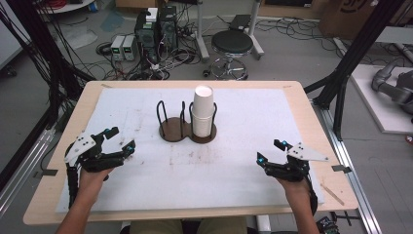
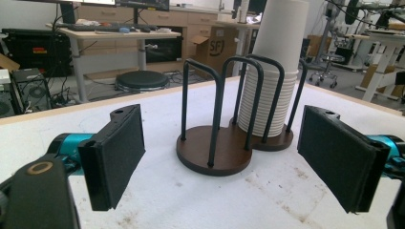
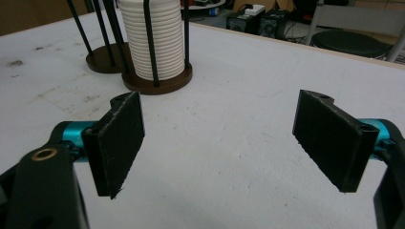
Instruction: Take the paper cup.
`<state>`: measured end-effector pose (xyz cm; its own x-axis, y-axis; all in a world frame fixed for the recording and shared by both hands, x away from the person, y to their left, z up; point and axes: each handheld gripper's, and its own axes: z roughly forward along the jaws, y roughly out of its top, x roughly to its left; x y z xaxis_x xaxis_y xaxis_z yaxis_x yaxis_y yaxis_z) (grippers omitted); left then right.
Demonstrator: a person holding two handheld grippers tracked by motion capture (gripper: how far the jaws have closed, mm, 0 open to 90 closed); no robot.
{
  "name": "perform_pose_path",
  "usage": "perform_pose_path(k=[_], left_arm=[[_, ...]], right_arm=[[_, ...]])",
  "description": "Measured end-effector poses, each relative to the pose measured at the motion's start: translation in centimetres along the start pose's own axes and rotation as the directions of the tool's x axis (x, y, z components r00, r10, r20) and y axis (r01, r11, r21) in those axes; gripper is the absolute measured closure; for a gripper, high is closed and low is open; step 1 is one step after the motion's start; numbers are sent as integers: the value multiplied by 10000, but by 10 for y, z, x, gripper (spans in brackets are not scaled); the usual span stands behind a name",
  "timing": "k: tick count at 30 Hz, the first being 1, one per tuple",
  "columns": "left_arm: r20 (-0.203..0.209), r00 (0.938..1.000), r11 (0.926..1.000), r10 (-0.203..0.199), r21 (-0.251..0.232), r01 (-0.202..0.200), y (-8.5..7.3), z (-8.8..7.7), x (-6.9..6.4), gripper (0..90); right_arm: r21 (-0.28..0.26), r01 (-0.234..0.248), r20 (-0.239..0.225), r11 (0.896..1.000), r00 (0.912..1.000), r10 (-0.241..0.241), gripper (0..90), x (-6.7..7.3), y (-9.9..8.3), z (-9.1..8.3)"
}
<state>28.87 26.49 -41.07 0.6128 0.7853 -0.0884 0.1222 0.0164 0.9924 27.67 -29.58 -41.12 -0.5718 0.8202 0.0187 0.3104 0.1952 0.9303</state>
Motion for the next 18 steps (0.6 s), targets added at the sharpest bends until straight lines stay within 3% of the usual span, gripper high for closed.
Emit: perform_pose_path(k=[5,12,18], left_arm=[[-127,9999,9999,-86,-64,85,0,0,1,160],[36,9998,9996,-220,-160,221,-1,-2,0,157],[164,9999,10000,-38,26,38,-2,-2,-3,157]], right_arm=[[-34,-63,-93,10000,9999,63,184,-2,0,1],[-40,-128,-343,9999,9993,127,184,0,2,3],[-276,73,-670,9996,9977,-91,183,7,9,9]])
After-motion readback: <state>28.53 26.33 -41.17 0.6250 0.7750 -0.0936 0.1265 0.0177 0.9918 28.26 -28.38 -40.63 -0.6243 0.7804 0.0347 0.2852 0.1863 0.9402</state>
